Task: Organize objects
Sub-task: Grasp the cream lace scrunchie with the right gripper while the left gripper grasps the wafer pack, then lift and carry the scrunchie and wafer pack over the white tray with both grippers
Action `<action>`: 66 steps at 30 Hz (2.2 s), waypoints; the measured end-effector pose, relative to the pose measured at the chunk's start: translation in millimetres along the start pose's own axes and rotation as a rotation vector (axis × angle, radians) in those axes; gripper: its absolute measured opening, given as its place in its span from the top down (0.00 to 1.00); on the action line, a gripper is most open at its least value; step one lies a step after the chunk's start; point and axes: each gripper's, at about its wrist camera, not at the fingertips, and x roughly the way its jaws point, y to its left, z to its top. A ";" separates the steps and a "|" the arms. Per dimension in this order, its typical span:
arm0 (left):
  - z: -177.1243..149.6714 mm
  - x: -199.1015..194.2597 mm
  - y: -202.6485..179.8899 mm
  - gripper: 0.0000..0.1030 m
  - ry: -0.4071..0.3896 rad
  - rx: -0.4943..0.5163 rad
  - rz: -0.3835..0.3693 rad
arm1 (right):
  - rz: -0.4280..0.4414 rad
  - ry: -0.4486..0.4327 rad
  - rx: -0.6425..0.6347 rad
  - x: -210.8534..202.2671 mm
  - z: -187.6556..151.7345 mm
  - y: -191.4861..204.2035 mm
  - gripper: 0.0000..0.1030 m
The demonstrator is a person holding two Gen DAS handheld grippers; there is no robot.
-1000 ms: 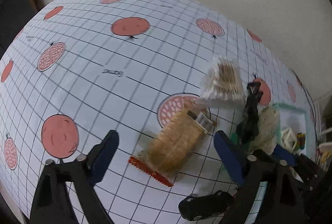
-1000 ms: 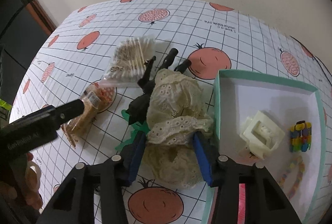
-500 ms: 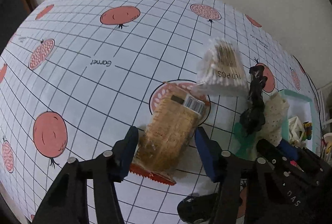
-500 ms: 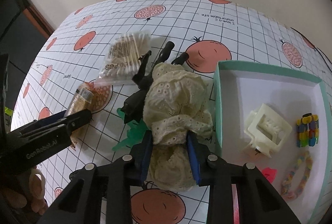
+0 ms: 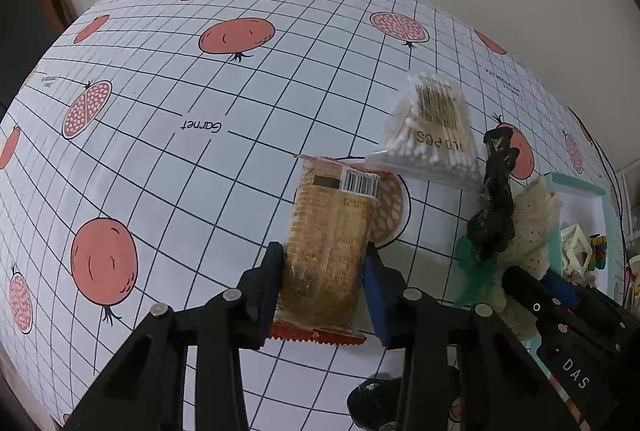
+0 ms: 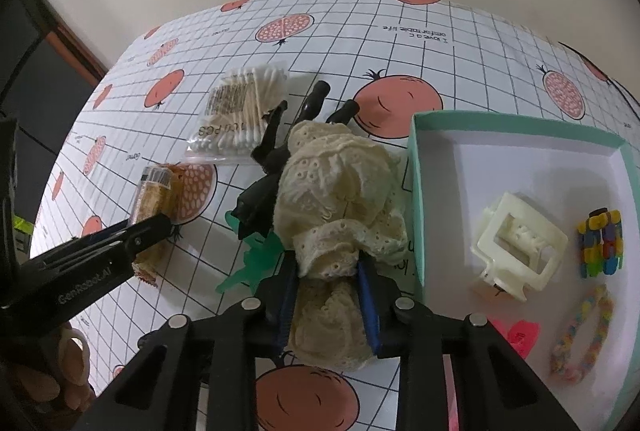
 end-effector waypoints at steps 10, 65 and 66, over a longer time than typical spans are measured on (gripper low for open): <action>-2.8 -15.3 5.6 0.62 -0.032 -0.044 0.032 | 0.029 -0.037 0.039 -21.6 4.2 -6.8 0.75; 3.7 -54.8 -211.4 0.62 -0.089 -0.042 -0.136 | -0.109 -0.281 0.265 -144.7 11.0 -182.1 0.75; 2.6 -51.9 -215.8 0.62 -0.082 -0.039 -0.133 | -0.109 -0.275 0.270 -142.6 10.2 -185.3 0.75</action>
